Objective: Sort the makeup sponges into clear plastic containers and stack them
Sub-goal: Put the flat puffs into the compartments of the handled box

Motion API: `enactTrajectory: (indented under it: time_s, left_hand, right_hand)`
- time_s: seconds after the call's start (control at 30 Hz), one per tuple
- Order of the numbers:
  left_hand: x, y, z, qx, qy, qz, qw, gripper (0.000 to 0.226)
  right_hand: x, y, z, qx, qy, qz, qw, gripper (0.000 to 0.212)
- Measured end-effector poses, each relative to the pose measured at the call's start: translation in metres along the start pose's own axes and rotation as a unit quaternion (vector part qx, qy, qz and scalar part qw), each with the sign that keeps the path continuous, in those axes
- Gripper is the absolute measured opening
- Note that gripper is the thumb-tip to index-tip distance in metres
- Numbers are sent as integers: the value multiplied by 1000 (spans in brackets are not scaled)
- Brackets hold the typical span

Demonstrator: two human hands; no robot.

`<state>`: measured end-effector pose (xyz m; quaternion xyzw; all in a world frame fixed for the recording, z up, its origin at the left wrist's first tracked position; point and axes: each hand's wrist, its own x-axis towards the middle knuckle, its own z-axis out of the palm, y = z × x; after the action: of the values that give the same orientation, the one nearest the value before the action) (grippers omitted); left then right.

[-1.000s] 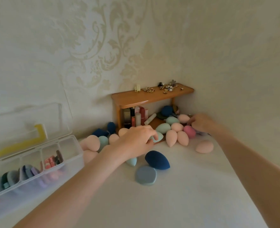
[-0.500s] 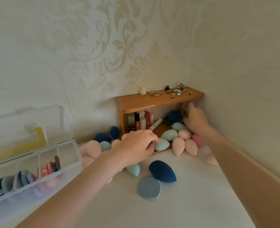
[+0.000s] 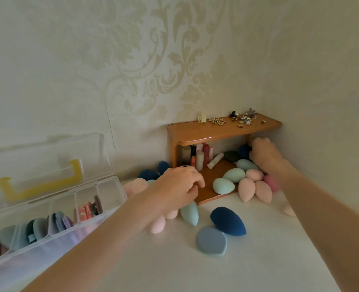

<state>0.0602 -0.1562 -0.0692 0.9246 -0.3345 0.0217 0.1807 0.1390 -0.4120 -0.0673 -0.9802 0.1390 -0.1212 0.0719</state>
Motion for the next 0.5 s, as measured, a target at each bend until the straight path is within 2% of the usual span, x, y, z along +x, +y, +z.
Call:
enactTrajectory:
  time_s: [0.1,0.17,0.33,0.5]
  left_hand:
    - [-6,1,-3,-1,7,9,1000,27]
    - [-13,3,-6,-8,11,14,1000,27]
    - [-39,3,-12,-17,33,6,999,26]
    - [-82,-20,-25,-29,75,-20,997,25]
  right_hand:
    - [-19,1,-13,13,77,-41,996,8]
    - [-34,1,-23,49,104,-64,991,7]
    - [-90,-25,-28,186,63,-96,976,19]
    - [-146,-77,-19,287,41,-151,945,15]
